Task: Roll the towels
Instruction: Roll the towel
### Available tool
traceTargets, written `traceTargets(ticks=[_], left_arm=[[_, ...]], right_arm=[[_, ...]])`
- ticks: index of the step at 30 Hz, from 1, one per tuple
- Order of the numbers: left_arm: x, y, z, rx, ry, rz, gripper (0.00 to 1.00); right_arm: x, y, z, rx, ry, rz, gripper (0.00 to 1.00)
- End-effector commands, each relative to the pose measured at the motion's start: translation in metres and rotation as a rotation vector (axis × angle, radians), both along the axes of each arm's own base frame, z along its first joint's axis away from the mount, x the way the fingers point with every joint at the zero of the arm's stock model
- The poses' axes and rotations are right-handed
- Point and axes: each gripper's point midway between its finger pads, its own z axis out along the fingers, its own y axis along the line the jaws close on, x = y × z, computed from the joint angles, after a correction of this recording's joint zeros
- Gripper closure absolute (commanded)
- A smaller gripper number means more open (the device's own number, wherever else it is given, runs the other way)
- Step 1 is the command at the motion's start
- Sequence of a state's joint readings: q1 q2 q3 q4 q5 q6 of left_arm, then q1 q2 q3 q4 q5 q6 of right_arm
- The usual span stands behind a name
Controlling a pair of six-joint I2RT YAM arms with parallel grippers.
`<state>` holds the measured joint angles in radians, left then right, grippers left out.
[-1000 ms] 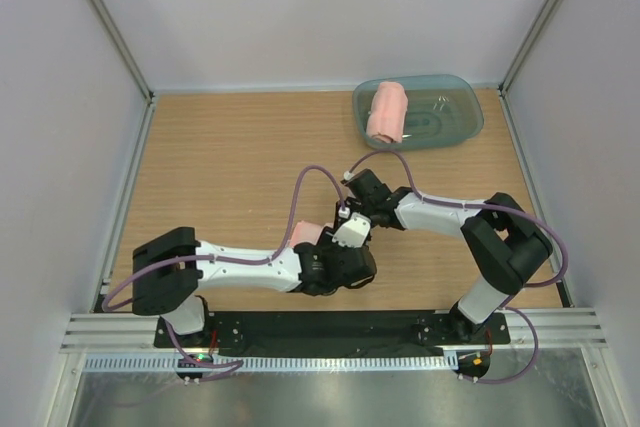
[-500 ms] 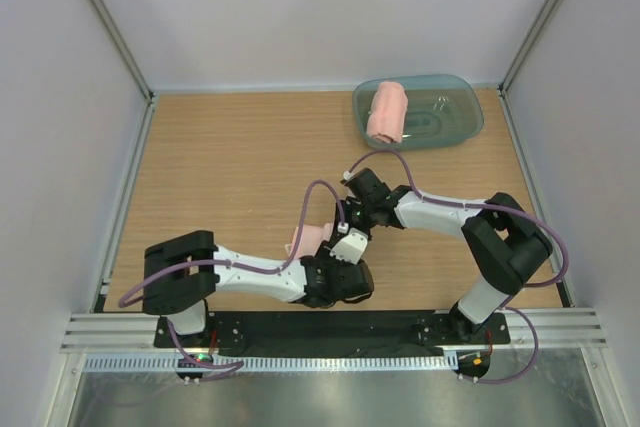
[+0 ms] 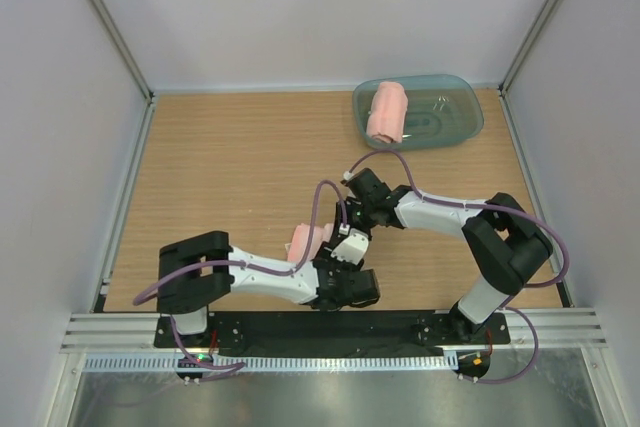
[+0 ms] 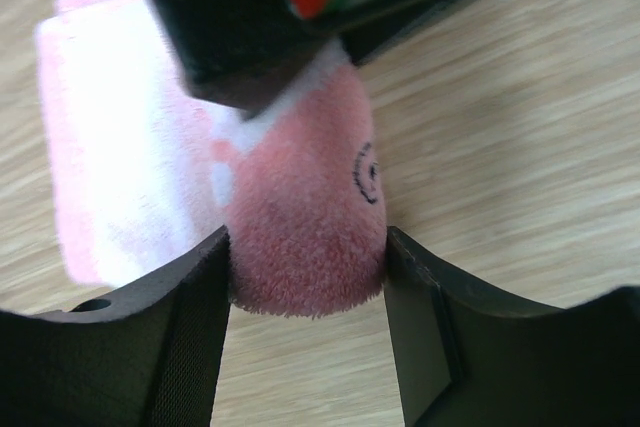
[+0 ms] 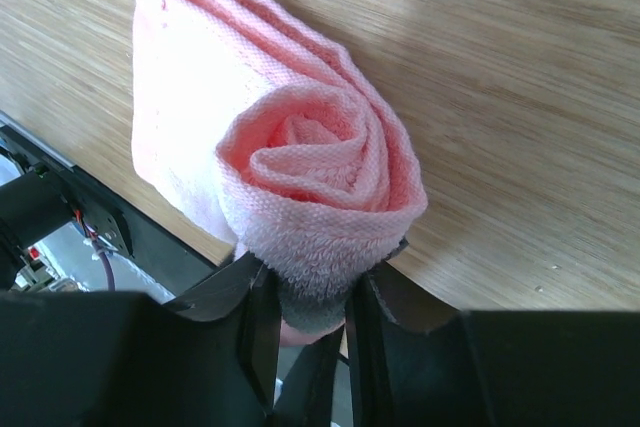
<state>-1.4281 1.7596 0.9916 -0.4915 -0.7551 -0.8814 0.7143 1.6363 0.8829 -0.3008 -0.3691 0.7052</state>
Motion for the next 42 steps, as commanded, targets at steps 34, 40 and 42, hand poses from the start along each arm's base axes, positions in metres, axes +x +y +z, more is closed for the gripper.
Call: traceTargets(ticks=[34, 40, 42], left_arm=[[-0.005, -0.007, -0.023, 0.158, -0.073, 0.013, 0.41], [-0.002, -0.006, -0.029, 0.19, -0.093, 0.018, 0.46], [0.0, -0.003, -0.024, 0.223, -0.111, 0.029, 0.47]], right_arm=[[0.001, 0.008, 0.017, 0.034, -0.009, 0.024, 0.66], [-0.001, 0.01, 0.016, 0.042, 0.002, 0.029, 0.67], [-0.002, 0.009, 0.016, 0.041, 0.003, 0.03, 0.67]])
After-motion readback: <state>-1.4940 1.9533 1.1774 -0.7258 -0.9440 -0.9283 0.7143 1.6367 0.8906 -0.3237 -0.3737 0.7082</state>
